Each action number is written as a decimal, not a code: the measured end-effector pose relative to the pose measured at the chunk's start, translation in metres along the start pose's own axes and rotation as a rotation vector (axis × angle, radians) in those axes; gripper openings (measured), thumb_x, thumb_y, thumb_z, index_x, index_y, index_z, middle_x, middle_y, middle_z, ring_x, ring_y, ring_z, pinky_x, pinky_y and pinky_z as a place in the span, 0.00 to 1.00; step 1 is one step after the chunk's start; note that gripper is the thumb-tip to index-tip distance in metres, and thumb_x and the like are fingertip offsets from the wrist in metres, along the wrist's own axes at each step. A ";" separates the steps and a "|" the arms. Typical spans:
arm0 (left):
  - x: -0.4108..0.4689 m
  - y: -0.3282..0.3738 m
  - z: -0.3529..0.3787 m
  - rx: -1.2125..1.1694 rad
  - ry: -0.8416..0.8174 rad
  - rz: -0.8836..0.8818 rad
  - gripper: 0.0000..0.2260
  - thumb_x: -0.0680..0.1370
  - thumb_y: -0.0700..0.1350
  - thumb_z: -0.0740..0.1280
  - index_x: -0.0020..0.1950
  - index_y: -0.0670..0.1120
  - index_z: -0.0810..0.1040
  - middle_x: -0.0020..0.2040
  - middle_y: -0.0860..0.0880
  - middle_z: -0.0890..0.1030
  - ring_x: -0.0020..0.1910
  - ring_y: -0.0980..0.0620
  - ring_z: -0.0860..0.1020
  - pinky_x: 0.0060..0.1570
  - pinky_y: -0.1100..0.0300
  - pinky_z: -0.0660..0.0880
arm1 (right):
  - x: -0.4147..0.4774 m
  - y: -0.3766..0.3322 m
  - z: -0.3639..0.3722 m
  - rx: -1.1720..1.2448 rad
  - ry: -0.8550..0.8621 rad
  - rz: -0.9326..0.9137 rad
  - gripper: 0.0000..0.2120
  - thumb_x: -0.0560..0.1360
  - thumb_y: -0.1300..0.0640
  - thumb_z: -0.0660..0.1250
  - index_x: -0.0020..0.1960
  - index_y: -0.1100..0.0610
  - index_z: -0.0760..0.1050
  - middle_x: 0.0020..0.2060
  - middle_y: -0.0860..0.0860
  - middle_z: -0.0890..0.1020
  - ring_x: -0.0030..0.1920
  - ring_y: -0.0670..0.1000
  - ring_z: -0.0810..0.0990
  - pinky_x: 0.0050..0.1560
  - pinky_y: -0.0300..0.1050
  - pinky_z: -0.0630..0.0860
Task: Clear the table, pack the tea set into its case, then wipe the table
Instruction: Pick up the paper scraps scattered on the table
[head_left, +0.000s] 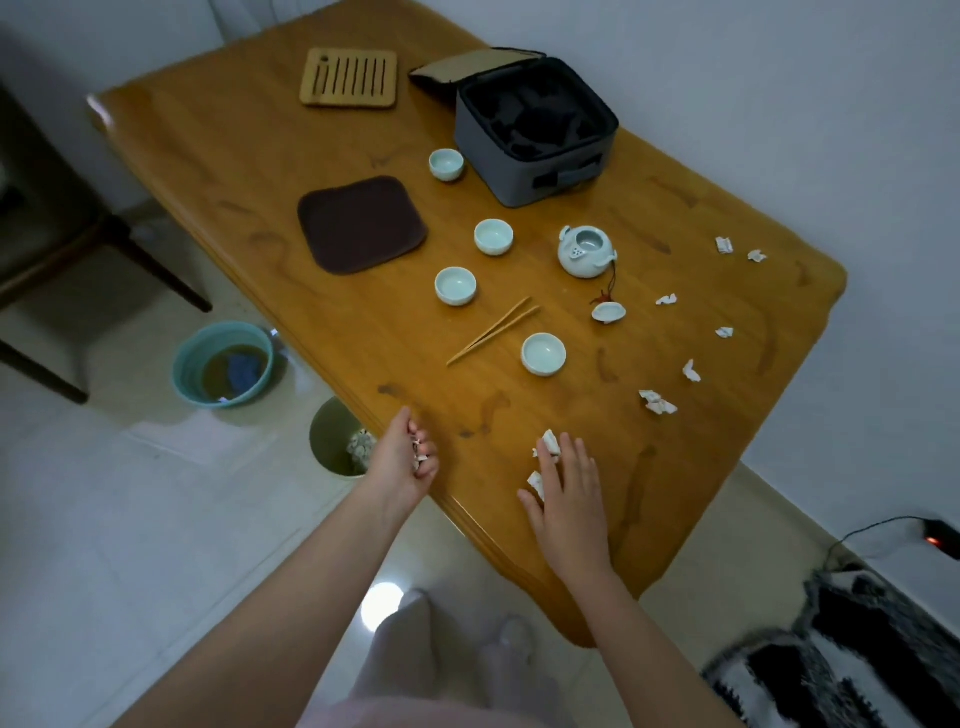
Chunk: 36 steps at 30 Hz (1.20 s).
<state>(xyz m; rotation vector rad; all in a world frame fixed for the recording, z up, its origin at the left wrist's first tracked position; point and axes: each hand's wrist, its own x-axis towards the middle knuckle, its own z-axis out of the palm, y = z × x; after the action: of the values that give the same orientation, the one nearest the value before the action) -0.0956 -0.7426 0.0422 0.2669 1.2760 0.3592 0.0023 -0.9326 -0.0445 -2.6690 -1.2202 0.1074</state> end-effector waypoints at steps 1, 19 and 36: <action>-0.003 -0.006 0.000 -0.019 0.009 0.010 0.16 0.81 0.53 0.62 0.36 0.49 0.69 0.28 0.52 0.67 0.25 0.57 0.64 0.21 0.65 0.56 | 0.005 0.003 0.003 -0.014 0.015 -0.032 0.30 0.77 0.45 0.65 0.75 0.54 0.63 0.73 0.58 0.66 0.75 0.60 0.62 0.72 0.59 0.63; -0.021 -0.079 0.034 -0.200 0.010 -0.003 0.17 0.81 0.51 0.61 0.34 0.49 0.67 0.25 0.53 0.65 0.21 0.58 0.63 0.19 0.67 0.53 | 0.080 0.042 0.002 -0.084 0.246 -0.559 0.19 0.73 0.48 0.74 0.32 0.53 0.68 0.24 0.49 0.69 0.19 0.48 0.67 0.21 0.38 0.56; -0.007 -0.090 0.119 0.122 -0.121 -0.255 0.13 0.81 0.47 0.59 0.38 0.46 0.74 0.27 0.47 0.76 0.26 0.52 0.76 0.30 0.61 0.74 | 0.096 -0.008 -0.069 1.124 0.179 0.555 0.21 0.79 0.55 0.65 0.29 0.56 0.66 0.21 0.45 0.66 0.25 0.44 0.63 0.26 0.40 0.62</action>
<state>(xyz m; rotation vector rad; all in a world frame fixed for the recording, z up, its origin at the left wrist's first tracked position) 0.0274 -0.8268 0.0454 0.2219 1.1974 0.0464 0.0698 -0.8659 0.0260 -1.8335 -0.1658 0.4605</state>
